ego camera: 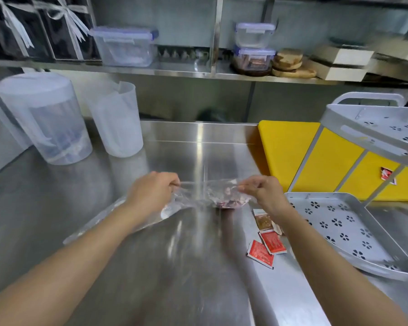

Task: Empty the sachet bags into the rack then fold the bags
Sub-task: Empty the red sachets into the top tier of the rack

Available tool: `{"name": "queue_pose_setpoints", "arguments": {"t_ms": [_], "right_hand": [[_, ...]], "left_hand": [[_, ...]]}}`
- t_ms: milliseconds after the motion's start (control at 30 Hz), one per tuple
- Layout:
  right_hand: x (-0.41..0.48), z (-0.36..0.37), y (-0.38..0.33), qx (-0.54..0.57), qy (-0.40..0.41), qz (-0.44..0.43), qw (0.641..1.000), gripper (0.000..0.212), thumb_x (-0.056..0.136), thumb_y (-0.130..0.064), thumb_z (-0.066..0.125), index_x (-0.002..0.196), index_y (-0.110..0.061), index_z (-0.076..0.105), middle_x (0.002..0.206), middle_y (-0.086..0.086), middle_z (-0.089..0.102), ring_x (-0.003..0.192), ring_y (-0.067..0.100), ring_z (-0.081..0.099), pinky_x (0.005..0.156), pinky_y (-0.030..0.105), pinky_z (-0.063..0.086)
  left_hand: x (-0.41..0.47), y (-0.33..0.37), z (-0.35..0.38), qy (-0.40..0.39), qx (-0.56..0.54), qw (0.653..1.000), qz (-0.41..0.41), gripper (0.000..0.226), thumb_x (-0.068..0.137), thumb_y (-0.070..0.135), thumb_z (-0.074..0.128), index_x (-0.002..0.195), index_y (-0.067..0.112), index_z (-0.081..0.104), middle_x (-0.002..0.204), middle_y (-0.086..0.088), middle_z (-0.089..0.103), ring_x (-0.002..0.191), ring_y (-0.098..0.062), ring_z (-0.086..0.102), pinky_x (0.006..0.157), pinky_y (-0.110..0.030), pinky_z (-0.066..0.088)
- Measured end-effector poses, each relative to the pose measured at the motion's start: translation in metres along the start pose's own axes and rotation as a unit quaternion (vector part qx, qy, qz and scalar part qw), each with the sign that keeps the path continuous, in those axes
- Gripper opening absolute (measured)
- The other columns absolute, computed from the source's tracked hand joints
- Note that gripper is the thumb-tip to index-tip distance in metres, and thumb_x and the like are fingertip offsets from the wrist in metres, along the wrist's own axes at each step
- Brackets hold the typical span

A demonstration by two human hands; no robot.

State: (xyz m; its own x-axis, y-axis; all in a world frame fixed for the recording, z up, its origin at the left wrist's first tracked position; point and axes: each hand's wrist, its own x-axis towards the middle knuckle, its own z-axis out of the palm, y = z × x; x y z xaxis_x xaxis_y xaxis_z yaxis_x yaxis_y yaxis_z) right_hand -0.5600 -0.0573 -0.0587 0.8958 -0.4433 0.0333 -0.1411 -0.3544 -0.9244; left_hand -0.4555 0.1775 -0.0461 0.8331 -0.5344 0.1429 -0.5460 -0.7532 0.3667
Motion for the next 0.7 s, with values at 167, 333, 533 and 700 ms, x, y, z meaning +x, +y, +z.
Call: {"name": "queue_pose_setpoints", "arguments": {"t_ms": [167, 333, 533, 700], "right_hand": [[0.022, -0.013, -0.068, 0.100, 0.080, -0.100, 0.987, 0.005, 0.079, -0.005, 0.068, 0.083, -0.004, 0.069, 0.072, 0.000, 0.065, 0.059, -0.006, 0.059, 0.062, 0.012, 0.046], [0.018, -0.016, -0.084, 0.131, 0.015, -0.104, 0.986, 0.015, 0.084, -0.003, 0.061, 0.072, -0.011, 0.062, 0.055, -0.004, 0.069, 0.057, 0.009, 0.064, 0.063, 0.025, 0.049], [0.012, -0.017, -0.075, 0.128, -0.004, -0.097, 0.987, 0.012, 0.086, -0.004, 0.059, 0.076, -0.010, 0.063, 0.059, -0.003, 0.071, 0.059, 0.009, 0.067, 0.058, 0.023, 0.052], [0.017, -0.032, -0.094, 0.129, 0.016, -0.111, 0.985, 0.012, 0.086, -0.003, 0.059, 0.075, -0.008, 0.062, 0.057, -0.003, 0.071, 0.058, 0.008, 0.067, 0.058, 0.024, 0.051]], "left_hand": [[0.044, 0.034, -0.093, 0.142, 0.031, 0.988, 0.057, 0.018, 0.088, 0.017, 0.051, 0.095, 0.024, 0.066, 0.090, 0.002, 0.067, 0.093, -0.026, 0.059, 0.067, -0.029, 0.036], [0.046, 0.048, -0.134, 0.066, 0.067, 0.992, 0.083, 0.014, 0.084, 0.012, 0.057, 0.078, 0.023, 0.063, 0.074, 0.008, 0.060, 0.081, -0.021, 0.056, 0.072, -0.034, 0.046], [0.046, 0.039, -0.139, -0.059, 0.051, 0.994, 0.078, 0.026, 0.084, 0.011, 0.060, 0.066, 0.029, 0.058, 0.077, 0.002, 0.070, 0.075, -0.014, 0.065, 0.080, -0.040, 0.053], [0.055, 0.060, -0.160, -0.032, 0.022, 0.993, 0.113, 0.013, 0.086, 0.008, 0.059, 0.076, 0.016, 0.064, 0.073, 0.001, 0.070, 0.071, -0.013, 0.065, 0.070, -0.029, 0.050]]}}
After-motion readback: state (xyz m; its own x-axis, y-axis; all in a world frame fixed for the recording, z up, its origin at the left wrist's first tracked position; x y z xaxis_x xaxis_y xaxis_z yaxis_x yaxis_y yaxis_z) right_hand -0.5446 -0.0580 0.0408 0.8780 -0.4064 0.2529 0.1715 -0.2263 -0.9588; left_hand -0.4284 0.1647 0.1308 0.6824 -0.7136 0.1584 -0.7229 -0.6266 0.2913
